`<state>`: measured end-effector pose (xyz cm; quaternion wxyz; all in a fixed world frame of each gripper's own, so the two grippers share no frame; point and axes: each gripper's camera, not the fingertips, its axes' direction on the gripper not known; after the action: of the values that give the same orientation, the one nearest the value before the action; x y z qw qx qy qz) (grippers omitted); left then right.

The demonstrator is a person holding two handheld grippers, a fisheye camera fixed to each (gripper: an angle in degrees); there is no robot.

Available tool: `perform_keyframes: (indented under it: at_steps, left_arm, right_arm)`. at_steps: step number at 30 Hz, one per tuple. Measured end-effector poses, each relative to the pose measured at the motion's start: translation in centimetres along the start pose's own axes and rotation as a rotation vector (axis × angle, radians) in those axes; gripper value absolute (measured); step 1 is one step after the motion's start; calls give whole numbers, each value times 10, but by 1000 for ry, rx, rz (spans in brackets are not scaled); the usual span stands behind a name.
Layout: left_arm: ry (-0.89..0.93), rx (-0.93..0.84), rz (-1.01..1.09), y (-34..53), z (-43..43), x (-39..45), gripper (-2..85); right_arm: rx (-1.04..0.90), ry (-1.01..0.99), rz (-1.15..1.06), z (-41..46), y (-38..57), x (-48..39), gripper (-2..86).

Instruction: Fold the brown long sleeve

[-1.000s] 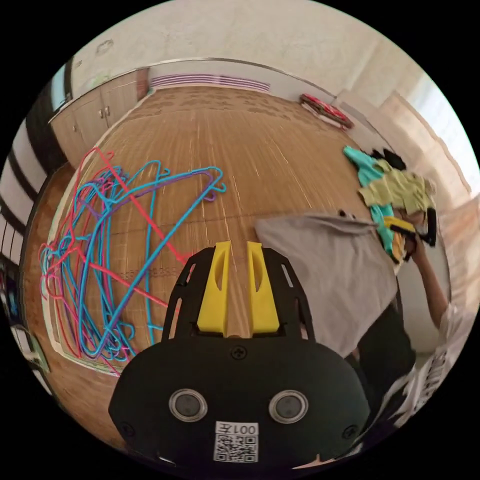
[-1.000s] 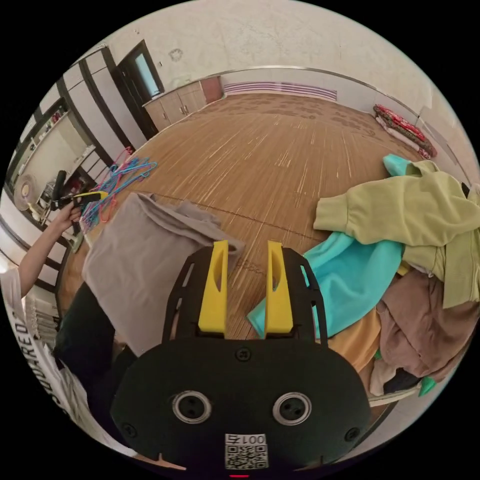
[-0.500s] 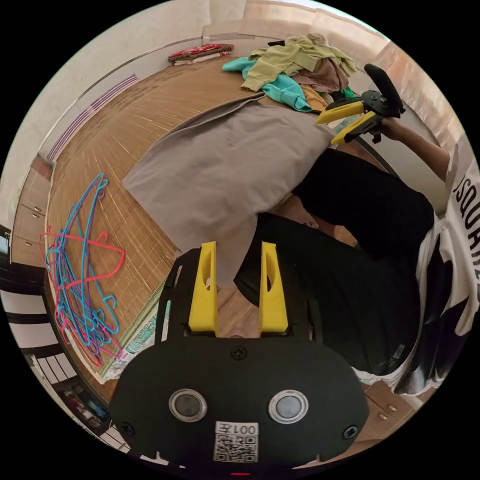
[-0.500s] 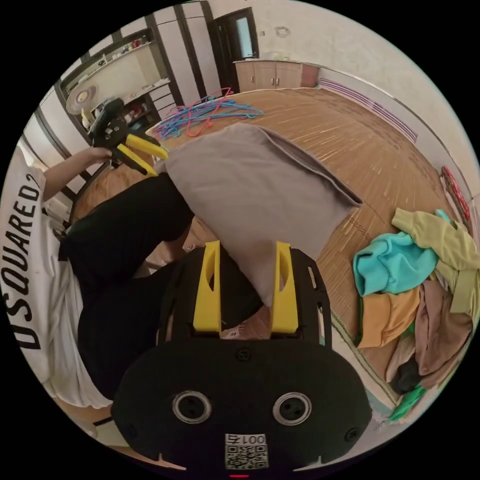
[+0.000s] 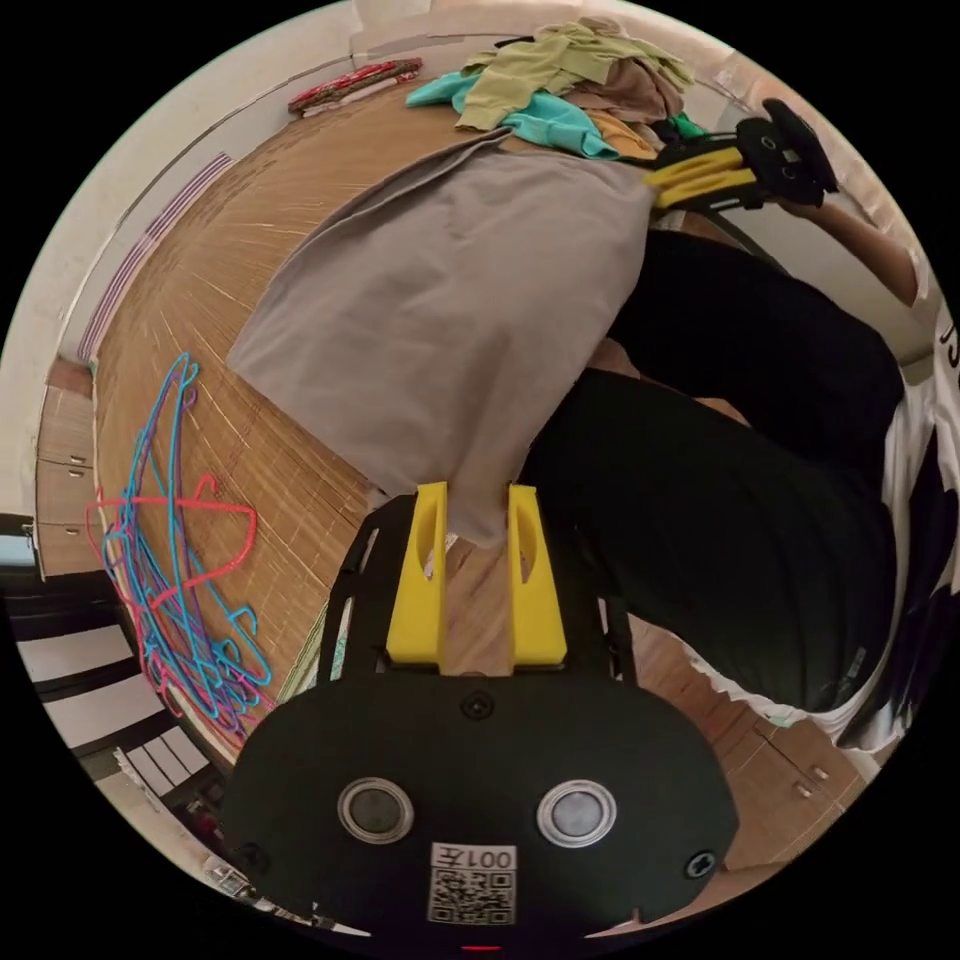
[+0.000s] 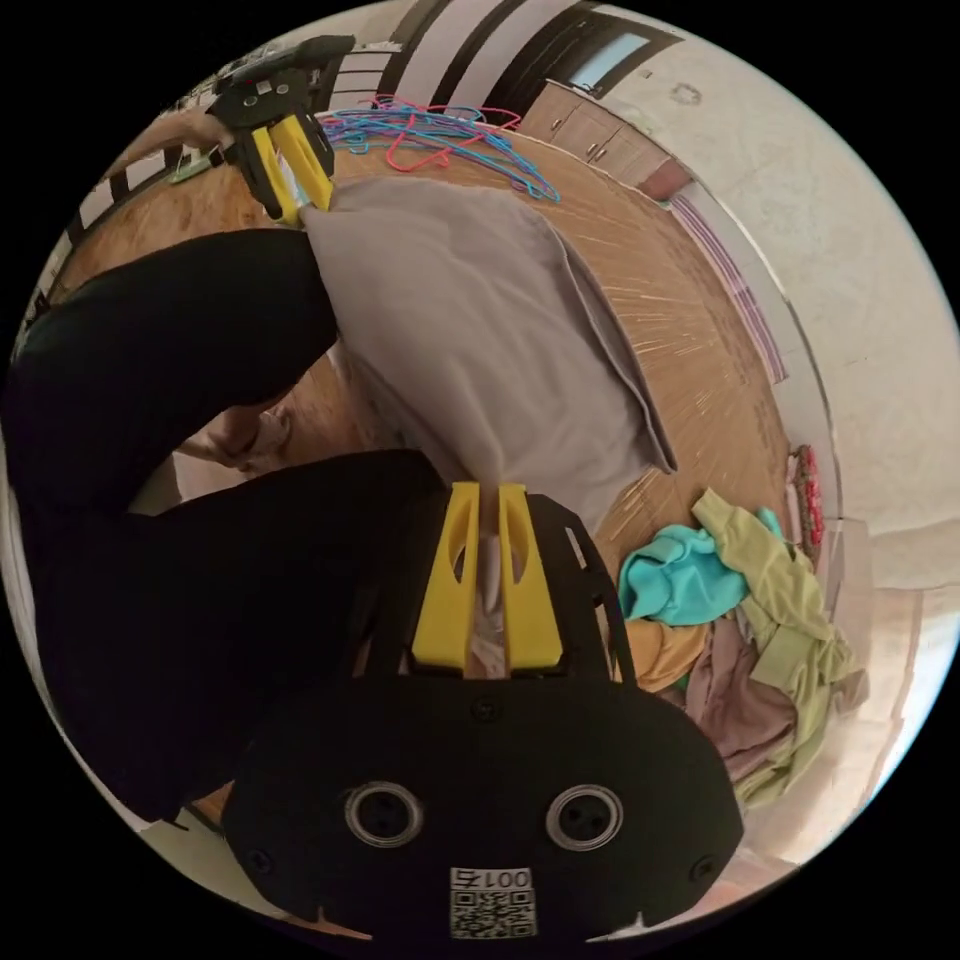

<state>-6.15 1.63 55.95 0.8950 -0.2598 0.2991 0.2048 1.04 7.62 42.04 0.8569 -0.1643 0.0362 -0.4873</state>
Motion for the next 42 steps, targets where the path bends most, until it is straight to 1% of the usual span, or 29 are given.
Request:
perform_keyframes:
  at_steps: [2,7,9,12,13,15,17,21,23,27,28,30,32,33,35,36,37,38,39,41,42]
  left_arm:
    - [-73,-7,15,1,10,27,78]
    - [-195,9,24,10,28,70,104]
    - [-260,18,10,11,41,83,103]
    - [-360,32,-16,7,64,103,96]
    - [-419,24,-18,5,73,111,89]
    - [-513,-1,-11,2,84,126,68]
    - [-594,0,-18,3,90,143,38]
    - [-600,30,-62,13,87,157,-1]
    - [-603,50,-72,20,78,164,-6]
    - [-608,121,-90,26,46,170,-9]
    - [-597,159,-106,29,33,169,-9]
    - [-574,212,-133,30,16,163,-9]
    - [-574,258,-125,23,0,147,-9]
    - [-592,267,-112,18,-3,141,-9]
    - [-699,286,-56,-11,-22,104,-9]
    - [-715,293,-51,-20,-28,91,-9]
    - [-718,320,-64,-40,-45,57,-9]
    - [-683,354,-101,-60,-65,20,-9]
    - [-665,368,-121,-69,-76,1,-9]
    - [-620,397,-194,-102,-117,-65,-9]
    - [-608,404,-208,-107,-127,-76,-9]
  right_arm:
    - [-5,30,-23,-10,-2,-10,45]
    - [17,-27,-43,-27,-6,-25,88]
    - [29,-16,-44,-33,-12,-33,98]
    - [12,37,-88,-34,-27,-49,107]
    - [-3,64,-105,-33,-33,-54,109]
    - [-33,112,-117,-30,-38,-58,112]
    - [-43,109,-118,-31,-37,-59,106]
    - [-14,51,-68,-37,-22,-54,75]
    - [21,136,-43,-47,-11,-58,48]
    - [47,187,14,-64,1,-55,34]
    - [66,190,58,-71,7,-49,31]
    - [89,182,119,-79,13,-40,29]
    - [116,217,146,-82,13,-22,26]
    - [121,235,142,-82,10,-16,26]
    - [146,326,104,-78,-12,21,24]
    - [152,354,97,-76,-19,34,24]
    - [165,408,99,-72,-34,63,23]
    - [174,438,126,-68,-49,97,23]
    - [182,444,148,-67,-57,114,23]
    - [236,438,257,-75,-78,177,24]
    - [250,436,279,-79,-82,188,24]
